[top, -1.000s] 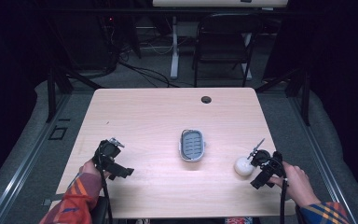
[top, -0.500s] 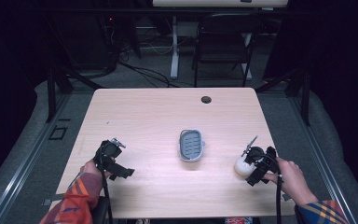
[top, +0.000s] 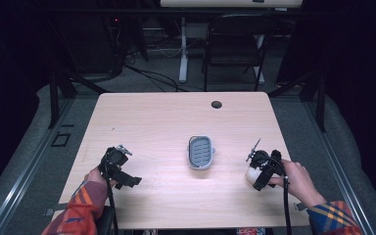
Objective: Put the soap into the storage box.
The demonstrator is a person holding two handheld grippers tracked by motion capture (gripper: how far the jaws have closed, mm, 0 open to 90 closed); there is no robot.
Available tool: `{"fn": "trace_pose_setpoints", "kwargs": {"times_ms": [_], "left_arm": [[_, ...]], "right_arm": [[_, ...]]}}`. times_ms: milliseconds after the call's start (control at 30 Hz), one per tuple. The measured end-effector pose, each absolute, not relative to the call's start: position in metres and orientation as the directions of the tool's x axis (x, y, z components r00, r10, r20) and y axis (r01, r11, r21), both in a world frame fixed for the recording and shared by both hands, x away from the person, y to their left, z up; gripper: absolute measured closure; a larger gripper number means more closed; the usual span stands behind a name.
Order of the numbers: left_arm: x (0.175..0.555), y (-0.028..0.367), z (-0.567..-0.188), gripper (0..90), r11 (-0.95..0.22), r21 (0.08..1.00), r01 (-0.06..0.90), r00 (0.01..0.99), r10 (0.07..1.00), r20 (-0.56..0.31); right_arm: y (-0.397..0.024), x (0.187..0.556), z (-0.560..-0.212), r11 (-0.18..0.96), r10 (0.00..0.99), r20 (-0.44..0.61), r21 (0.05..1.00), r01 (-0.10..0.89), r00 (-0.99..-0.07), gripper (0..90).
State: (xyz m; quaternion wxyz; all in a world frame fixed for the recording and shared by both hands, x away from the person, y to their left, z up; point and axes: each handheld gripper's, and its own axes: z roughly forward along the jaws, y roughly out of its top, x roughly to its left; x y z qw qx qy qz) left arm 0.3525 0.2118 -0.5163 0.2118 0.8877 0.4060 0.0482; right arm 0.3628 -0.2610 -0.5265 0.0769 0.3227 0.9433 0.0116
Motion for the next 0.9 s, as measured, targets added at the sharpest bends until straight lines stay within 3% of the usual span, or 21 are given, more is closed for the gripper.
{"fn": "trace_pose_setpoints", "kwargs": {"times_ms": [433,533,633,900], "left_arm": [[0.353,0.212,-0.517,0.0,-0.58,0.416,0.7,0.666,0.74,-0.09],[0.353,0.212,-0.517,0.0,-0.581,0.415,0.701,0.667,0.739,-0.092],[0.353,0.212,-0.517,0.0,-0.584,0.414,0.699,0.669,0.738,-0.089],[0.353,0.212,-0.516,0.1,-0.585,0.414,0.697,0.671,0.736,-0.088]], "right_arm": [[-0.252,0.376,-0.533,0.805,0.59,-0.127,0.028,0.592,-0.797,0.0],[-0.249,0.378,-0.532,0.798,0.602,-0.14,0.063,0.599,-0.786,9.7],[-0.247,0.38,-0.532,0.806,0.59,-0.128,0.044,0.59,-0.797,13.7],[-0.247,0.382,-0.538,0.795,0.604,-0.117,0.018,0.606,-0.788,15.4]]}}
